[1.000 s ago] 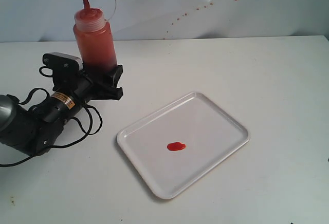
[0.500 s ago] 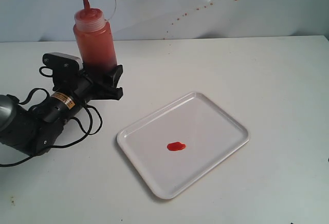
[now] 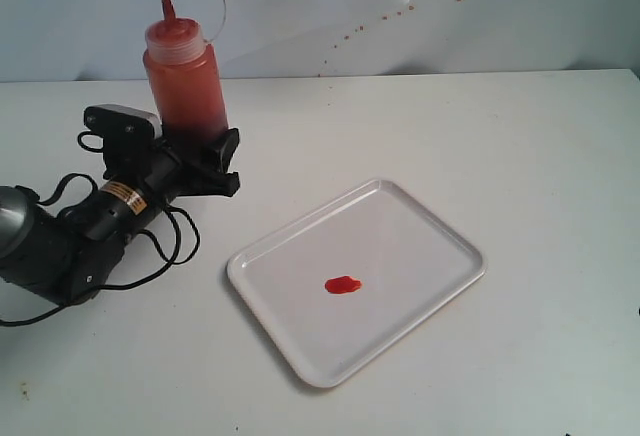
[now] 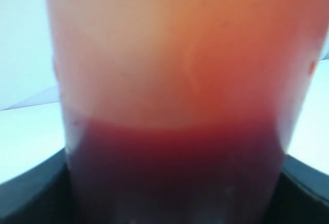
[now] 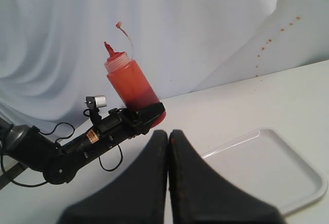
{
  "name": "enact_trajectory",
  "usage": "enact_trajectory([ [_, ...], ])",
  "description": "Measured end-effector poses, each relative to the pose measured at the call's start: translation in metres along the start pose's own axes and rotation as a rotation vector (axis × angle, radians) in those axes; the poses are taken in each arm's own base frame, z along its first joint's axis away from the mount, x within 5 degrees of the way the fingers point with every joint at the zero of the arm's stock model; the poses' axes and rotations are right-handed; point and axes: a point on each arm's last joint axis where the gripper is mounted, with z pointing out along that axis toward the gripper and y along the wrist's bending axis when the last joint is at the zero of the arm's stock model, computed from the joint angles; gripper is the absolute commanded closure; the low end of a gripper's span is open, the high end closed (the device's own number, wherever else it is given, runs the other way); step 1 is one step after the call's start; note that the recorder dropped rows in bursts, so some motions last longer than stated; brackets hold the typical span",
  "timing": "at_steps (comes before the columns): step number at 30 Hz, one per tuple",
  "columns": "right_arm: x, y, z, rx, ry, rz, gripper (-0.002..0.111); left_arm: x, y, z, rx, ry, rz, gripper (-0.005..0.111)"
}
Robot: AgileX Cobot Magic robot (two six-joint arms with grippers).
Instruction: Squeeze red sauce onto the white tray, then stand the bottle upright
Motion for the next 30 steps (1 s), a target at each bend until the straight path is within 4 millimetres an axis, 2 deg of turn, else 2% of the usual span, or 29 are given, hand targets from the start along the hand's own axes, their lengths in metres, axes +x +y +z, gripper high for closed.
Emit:
enact_trajectory([
  [12,0.0,0.0,0.0,0.0,0.0,0.0,0.108,0.037,-0.002,0.004,0.047,0.097,-0.06,0.107],
  [18,0.0,0.0,0.0,0.0,0.0,0.004,0.108,0.043,-0.011,0.012,0.161,0.105,-0.017,0.107],
  [30,0.0,0.0,0.0,0.0,0.0,0.008,0.108,0.042,-0.01,0.014,0.154,0.1,-0.019,0.107],
])
